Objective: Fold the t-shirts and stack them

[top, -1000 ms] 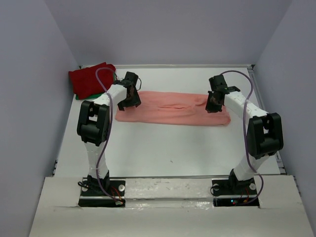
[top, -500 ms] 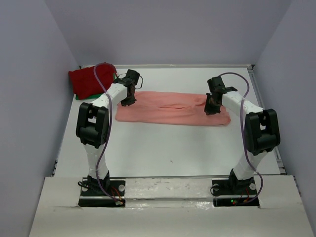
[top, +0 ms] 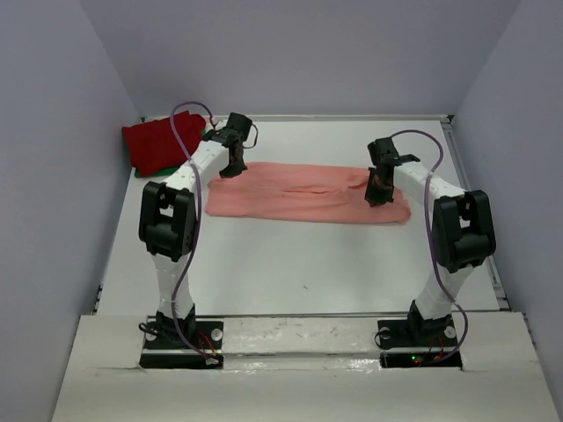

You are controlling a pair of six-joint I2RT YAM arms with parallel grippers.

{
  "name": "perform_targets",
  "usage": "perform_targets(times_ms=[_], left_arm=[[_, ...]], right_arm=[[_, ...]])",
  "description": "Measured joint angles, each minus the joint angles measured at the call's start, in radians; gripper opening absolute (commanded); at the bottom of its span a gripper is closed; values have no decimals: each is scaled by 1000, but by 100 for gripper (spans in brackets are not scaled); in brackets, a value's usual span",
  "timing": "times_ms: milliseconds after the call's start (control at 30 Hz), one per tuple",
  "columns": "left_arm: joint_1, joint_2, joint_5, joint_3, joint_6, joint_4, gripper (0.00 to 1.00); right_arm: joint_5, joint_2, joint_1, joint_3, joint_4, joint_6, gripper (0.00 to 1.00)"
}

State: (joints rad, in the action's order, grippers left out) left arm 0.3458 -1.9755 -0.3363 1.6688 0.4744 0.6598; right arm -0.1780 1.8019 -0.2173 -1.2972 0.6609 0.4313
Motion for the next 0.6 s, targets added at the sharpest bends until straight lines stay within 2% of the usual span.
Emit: perform_targets(times_ms=[333,600], left_arm=[[0,-113,100,29,-25,3,0],[0,-118,127,24,-37,-16,0]], right_arm=[[-78,61,0,-82,64,16,0],[-105,62,0,-211,76,6,0]])
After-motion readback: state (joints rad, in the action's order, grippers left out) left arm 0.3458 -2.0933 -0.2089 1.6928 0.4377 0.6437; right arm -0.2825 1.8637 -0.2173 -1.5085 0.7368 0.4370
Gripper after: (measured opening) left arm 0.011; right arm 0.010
